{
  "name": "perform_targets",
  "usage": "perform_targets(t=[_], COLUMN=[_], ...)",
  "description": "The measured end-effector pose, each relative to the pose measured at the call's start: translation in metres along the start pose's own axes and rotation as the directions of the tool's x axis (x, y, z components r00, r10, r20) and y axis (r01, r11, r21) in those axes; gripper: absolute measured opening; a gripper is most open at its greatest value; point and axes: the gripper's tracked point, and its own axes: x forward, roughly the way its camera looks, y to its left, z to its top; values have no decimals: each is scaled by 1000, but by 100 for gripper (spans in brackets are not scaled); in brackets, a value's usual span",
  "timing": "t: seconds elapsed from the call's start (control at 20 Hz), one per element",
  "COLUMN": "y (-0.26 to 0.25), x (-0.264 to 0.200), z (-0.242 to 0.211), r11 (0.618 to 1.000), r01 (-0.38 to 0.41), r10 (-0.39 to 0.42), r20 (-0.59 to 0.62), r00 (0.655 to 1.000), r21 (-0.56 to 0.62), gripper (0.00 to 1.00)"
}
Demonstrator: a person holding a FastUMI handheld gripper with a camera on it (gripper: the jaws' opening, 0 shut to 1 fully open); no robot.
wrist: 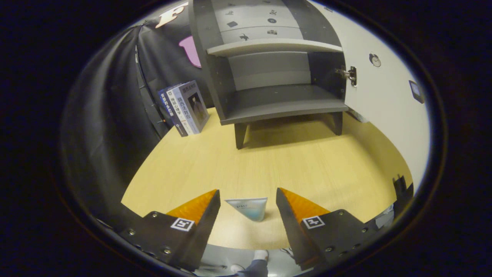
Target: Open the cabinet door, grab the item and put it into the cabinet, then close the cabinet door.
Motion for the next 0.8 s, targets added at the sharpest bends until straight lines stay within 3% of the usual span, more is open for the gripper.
perform_targets(t=[0.3,0.5,0.8], y=[-6,-5,0], x=[20,22,-5], z=[-20,-20,28], r11=[1000,1000,998], r01=[23,10,-25], r10=[-23,-11,28], r20=[-22,-21,39], r00=[999,1000,999], r21=[-3,-21,-64], gripper=[86,54,54])
